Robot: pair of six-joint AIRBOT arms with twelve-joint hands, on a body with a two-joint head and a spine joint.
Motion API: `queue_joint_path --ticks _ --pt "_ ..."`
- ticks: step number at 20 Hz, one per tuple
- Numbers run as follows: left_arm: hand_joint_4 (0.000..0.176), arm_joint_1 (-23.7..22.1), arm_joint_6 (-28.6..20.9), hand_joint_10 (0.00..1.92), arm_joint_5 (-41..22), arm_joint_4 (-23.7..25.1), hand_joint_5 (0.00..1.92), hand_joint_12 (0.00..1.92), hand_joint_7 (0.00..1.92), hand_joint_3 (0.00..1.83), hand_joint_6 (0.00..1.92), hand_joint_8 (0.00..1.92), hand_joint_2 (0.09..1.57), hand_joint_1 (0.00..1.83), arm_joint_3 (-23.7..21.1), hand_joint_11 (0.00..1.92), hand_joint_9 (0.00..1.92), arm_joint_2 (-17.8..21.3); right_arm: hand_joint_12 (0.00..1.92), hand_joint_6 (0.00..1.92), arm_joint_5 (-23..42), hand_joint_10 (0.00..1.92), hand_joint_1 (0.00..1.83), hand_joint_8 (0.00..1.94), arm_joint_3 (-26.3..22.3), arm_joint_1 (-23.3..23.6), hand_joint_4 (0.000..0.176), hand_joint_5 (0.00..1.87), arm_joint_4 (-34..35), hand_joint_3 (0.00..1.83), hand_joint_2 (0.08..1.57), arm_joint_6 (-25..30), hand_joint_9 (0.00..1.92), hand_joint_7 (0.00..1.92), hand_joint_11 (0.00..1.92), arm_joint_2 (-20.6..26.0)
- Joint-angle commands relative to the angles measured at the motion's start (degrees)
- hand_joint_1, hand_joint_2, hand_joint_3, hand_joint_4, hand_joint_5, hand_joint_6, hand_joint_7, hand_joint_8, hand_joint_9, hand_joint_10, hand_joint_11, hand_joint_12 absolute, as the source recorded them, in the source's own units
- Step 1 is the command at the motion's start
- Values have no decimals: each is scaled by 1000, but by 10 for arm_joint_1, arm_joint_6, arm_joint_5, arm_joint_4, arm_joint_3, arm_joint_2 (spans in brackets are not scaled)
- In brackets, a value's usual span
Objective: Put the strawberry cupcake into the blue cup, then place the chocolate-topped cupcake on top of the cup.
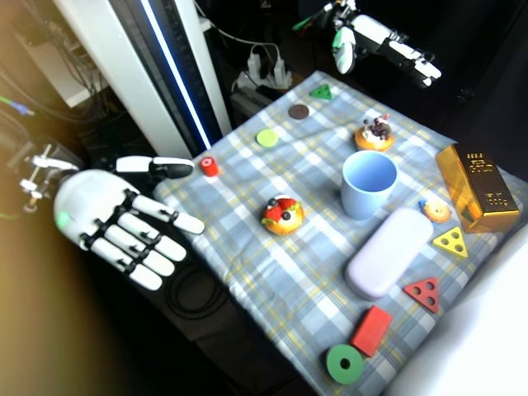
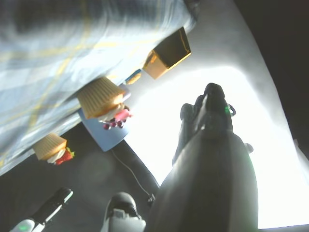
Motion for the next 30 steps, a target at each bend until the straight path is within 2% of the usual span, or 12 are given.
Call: queue_joint_path --ticks 1,6,9,10,14,15,16,19,21,23,26,30 --pt "42 -3 -2 3 -66 23 76 0 118 2 1 0 871 0 3 0 83 0 0 6 63 4 46 6 6 9 75 101 -12 7 1030 3 16 92 0 3" --pt "61 -3 -2 0 -66 23 44 0 82 6 0 0 886 0 3 0 31 0 0 2 59 2 194 1 8 12 69 93 -15 0 1005 5 17 72 0 4" --pt "48 -3 -2 3 -65 23 63 0 90 3 8 4 883 0 3 0 33 0 7 0 34 0 300 7 26 32 90 85 -39 0 950 31 0 51 17 4" --pt "49 -3 -2 4 -66 21 63 0 93 0 7 5 874 0 3 0 38 0 1 0 11 0 318 1 36 49 129 62 -54 0 927 31 0 32 3 4" --pt "36 -3 -2 0 -66 18 38 0 70 0 1 0 864 0 4 0 25 -1 32 4 -107 10 540 7 85 135 55 173 -113 0 951 34 149 322 49 -5" --pt "36 -3 -2 4 -66 18 49 0 76 0 5 2 860 0 4 0 34 -1 48 16 -135 12 592 2 103 158 75 217 -134 0 927 51 167 313 77 -13" --pt "43 -3 -2 0 -66 18 43 0 65 0 2 0 844 0 4 0 17 -1 66 19 -152 13 582 0 121 170 56 239 -153 0 925 81 178 305 114 -21" --pt "75 -3 -2 3 -65 17 23 0 56 0 0 0 829 0 4 0 21 -1 90 8 -187 11 521 6 174 199 74 289 -201 0 892 175 220 356 130 -45" --pt "83 -3 -2 4 -65 17 6 0 22 0 0 0 831 0 4 0 20 -1 63 0 -225 0 486 0 190 234 131 202 -233 2 902 179 167 327 53 -55" --pt "79 -3 -2 11 -65 17 20 0 34 0 6 6 833 0 4 0 37 -1 50 0 -251 0 475 0 196 259 139 194 -259 0 891 179 140 311 20 -60" --pt "80 -3 -2 2 -63 17 8 0 28 0 0 2 842 0 5 0 22 -1 12 2 -307 0 441 0 210 309 66 204 -316 0 838 180 123 313 22 -74" --pt "89 -3 -2 4 -60 17 15 0 42 0 2 6 817 0 7 0 29 -1 27 9 -386 8 460 5 236 369 83 245 -395 0 835 181 160 330 55 -105"
